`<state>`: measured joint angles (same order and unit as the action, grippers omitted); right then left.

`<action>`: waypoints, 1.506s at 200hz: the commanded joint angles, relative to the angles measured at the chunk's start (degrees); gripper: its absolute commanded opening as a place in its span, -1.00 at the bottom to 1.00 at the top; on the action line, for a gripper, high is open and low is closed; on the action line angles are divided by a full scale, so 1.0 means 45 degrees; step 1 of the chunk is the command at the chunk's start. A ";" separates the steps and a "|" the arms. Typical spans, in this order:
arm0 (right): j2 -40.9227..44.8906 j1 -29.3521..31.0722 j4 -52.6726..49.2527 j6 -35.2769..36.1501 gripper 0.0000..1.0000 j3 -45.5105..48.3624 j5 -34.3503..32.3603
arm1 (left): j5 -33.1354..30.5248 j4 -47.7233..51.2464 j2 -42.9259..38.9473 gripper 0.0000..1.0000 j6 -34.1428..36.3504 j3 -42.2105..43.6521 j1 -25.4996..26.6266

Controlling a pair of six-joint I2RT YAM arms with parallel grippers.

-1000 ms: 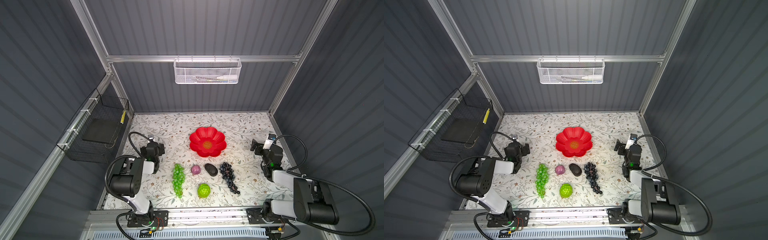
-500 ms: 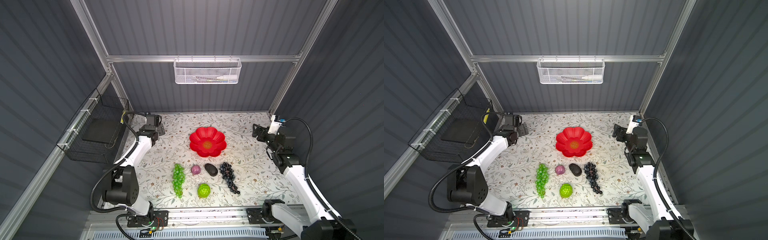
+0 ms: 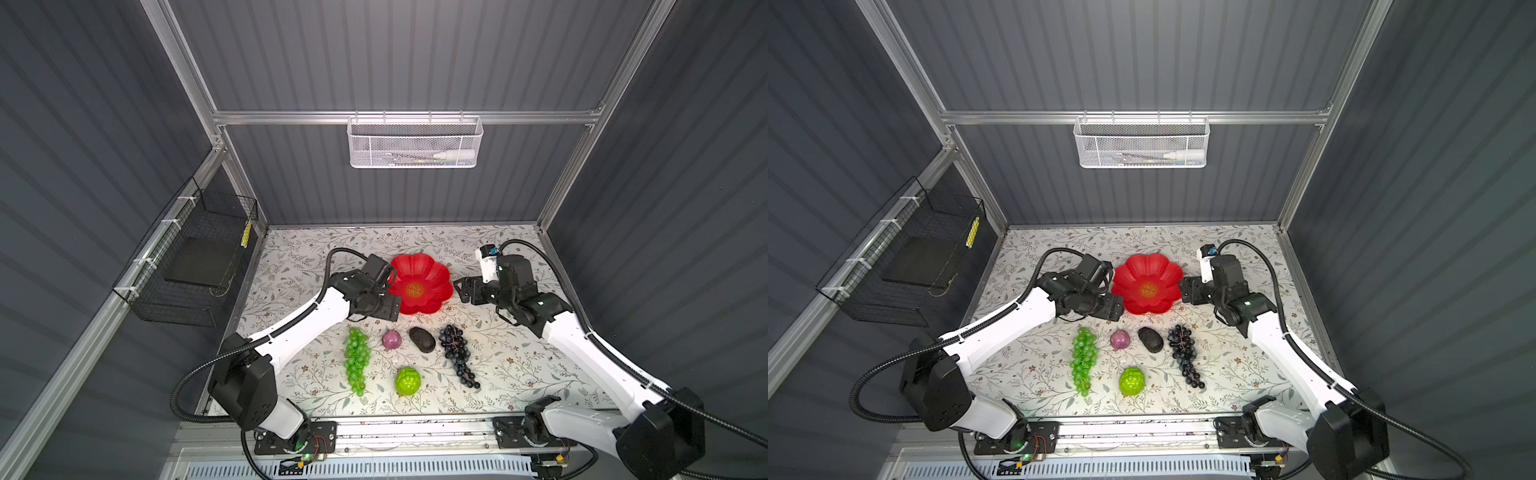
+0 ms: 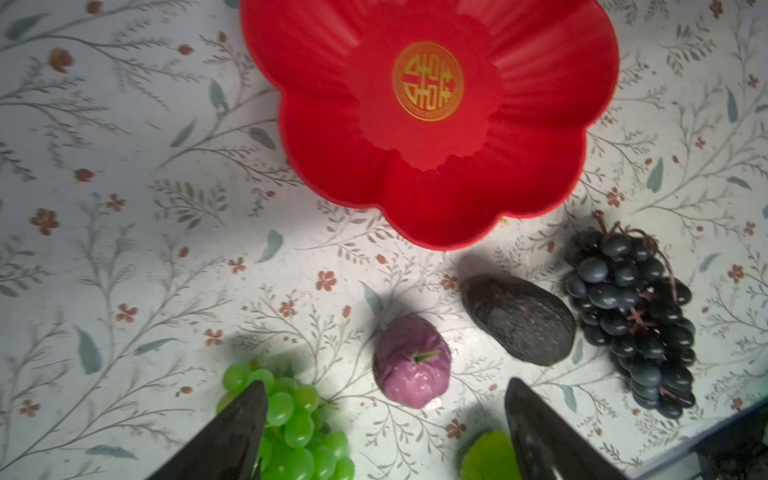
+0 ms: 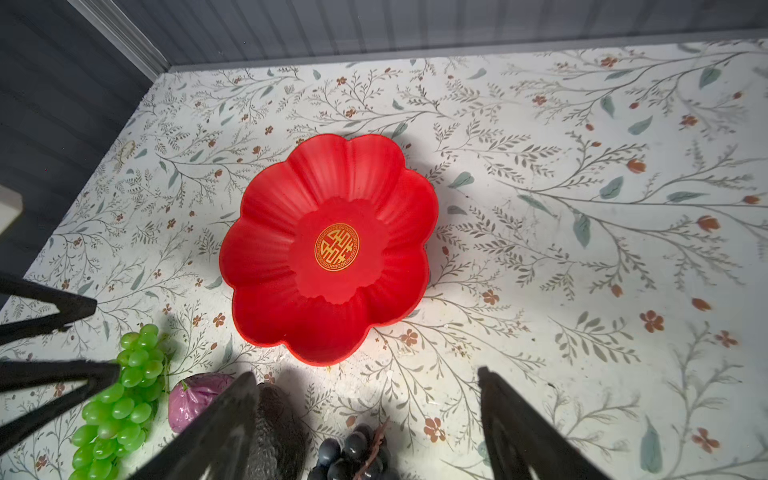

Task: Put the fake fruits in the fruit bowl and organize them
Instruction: 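Close the left gripper on the purple fruit while the right hovers near the bowl, then lift the purple fruit with the left gripper and carry it over the red bowl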

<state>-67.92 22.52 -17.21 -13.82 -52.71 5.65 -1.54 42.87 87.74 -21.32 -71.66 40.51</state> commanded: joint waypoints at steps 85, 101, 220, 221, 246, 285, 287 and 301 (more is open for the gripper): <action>-0.0937 0.0434 0.1312 -0.0481 0.63 0.0223 0.1152 | 0.0831 0.1134 0.3089 0.70 -0.0317 -0.0031 0.0997; -0.1018 0.0432 0.1443 -0.0502 0.63 0.0268 0.1183 | 0.1017 0.0981 0.3469 0.65 -0.0225 -0.0009 0.0999; -0.1740 0.0498 0.1671 -0.0581 0.60 0.0279 0.1595 | 0.1280 0.0099 0.4264 0.15 -0.0329 0.0362 0.0977; -0.1741 0.0500 0.1664 -0.0571 0.60 0.0273 0.1596 | 0.1280 0.0100 0.4267 0.14 -0.0335 0.0360 0.0978; -0.1669 0.0485 0.1638 -0.0542 0.60 0.0282 0.1539 | 0.1231 0.0244 0.4177 -0.07 -0.0301 0.0326 0.0962; -0.1567 0.0485 0.1677 -0.0507 0.60 0.0424 0.1498 | 0.1217 0.0624 0.3481 -0.18 -0.0223 0.0284 0.0842; -0.1557 0.0498 0.1677 -0.0503 0.60 0.0424 0.1489 | 0.1230 0.0628 0.3409 -0.19 -0.0233 0.0295 0.0822; -0.1465 0.0500 0.1562 -0.0656 0.59 0.0421 0.1019 | 0.1492 0.0682 0.2892 -0.21 -0.0280 0.0299 0.0570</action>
<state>-75.57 24.53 -9.87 -16.29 -51.70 11.99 3.29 43.59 104.97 -22.94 -71.20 44.51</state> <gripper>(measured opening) 0.798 0.536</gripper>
